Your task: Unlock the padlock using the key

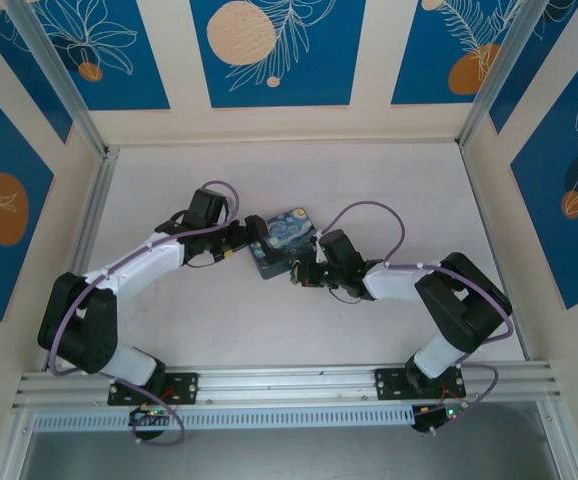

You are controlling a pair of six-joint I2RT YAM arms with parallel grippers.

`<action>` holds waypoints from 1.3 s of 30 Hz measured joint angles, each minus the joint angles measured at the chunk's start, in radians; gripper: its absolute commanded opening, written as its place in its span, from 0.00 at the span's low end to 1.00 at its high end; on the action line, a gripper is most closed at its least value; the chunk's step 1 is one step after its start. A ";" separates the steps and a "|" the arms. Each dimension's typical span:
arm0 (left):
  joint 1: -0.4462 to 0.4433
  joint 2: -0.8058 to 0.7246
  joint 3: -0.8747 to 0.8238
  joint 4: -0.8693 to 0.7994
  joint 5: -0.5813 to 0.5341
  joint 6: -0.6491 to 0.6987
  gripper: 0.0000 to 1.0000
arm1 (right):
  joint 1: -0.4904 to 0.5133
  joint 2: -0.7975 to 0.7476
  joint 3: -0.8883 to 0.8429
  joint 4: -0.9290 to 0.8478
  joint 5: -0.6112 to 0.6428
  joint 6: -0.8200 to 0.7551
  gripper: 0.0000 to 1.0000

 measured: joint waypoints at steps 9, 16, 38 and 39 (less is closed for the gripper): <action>0.000 0.000 0.000 -0.011 -0.017 0.018 1.00 | -0.014 0.000 -0.026 0.041 -0.029 0.043 0.00; -0.019 0.031 0.000 -0.060 -0.085 0.057 1.00 | -0.019 0.000 -0.069 0.115 -0.055 0.111 0.00; -0.121 0.094 0.000 -0.100 -0.257 0.105 1.00 | -0.055 0.018 -0.161 0.303 -0.087 0.285 0.00; -0.121 0.096 0.000 -0.098 -0.257 0.105 1.00 | -0.059 0.029 -0.168 0.321 -0.088 0.303 0.00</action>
